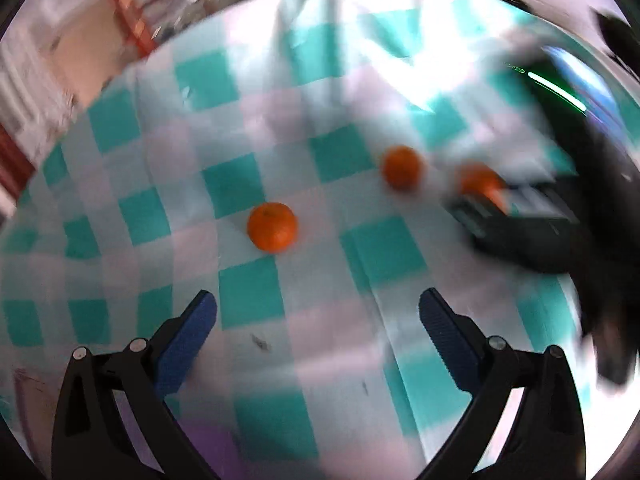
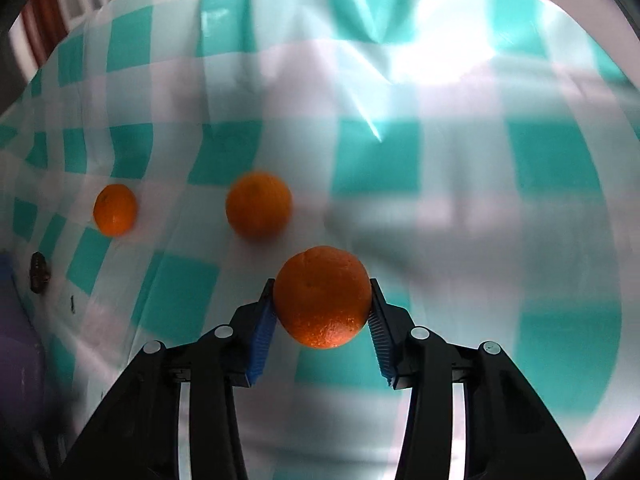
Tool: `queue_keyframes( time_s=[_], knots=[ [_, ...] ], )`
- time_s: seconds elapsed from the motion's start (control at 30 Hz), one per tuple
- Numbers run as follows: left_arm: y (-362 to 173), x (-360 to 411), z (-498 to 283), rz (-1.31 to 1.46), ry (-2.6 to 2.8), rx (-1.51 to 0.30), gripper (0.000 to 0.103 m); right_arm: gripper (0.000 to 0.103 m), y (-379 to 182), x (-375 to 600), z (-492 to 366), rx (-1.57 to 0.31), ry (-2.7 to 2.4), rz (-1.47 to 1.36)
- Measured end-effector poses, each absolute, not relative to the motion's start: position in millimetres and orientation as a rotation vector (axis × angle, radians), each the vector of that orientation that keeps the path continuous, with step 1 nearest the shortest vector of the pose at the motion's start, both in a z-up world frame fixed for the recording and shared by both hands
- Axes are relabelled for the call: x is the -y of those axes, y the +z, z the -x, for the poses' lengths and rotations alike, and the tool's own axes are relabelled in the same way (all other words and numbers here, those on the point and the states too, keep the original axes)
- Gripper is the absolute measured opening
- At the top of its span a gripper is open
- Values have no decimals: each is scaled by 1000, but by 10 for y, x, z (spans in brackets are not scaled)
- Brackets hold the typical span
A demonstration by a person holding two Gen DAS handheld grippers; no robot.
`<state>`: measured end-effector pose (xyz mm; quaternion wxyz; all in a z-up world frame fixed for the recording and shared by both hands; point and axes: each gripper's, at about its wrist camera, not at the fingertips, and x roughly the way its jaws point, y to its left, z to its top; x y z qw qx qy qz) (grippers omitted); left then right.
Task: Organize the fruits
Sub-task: 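Grasp an orange with the right tool while the left tool grasps another orange, then carry both oranges with both tools over the white box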
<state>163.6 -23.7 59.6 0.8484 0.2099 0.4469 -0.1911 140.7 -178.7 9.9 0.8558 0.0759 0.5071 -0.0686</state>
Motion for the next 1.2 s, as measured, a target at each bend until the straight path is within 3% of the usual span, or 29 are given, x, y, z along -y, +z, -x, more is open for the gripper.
queue_keyframes(
  time_s=[0.2,0.23,0.33,0.4,0.43,0.47,0.8,1.0,1.2],
  knots=[
    [342,329,-2467,-332,-288,-1068,98,43,140,1714,-918,-1092,-131,-193],
    [294,329,-2569,-317,-280,-1086,93,43,142,1704,-875,-1095,-126,-192],
    [143,308,-2681,-278,-316,-1163,64,43,157,1709,-759,-1100,-117,-196],
    [156,228,-2641,-234,-314,-1152,56,43,160,1727,-701,-1101,-115,-204],
    [177,198,-2600,-232,-313,-1146,43,43,165,1737,-681,-1101,-114,-206],
    [201,165,-2566,-211,-333,-1146,41,43,150,1753,-639,-1101,-112,-208],
    [714,-53,-1538,-17,-460,-1093,40,43,263,1589,-305,-1103,-29,-184],
    [570,-21,-636,-161,-506,-1146,40,43,313,1542,60,-1132,51,-112],
    [724,-10,-103,-307,-519,-1074,40,43,453,1577,424,-1123,150,-46]
  ],
)
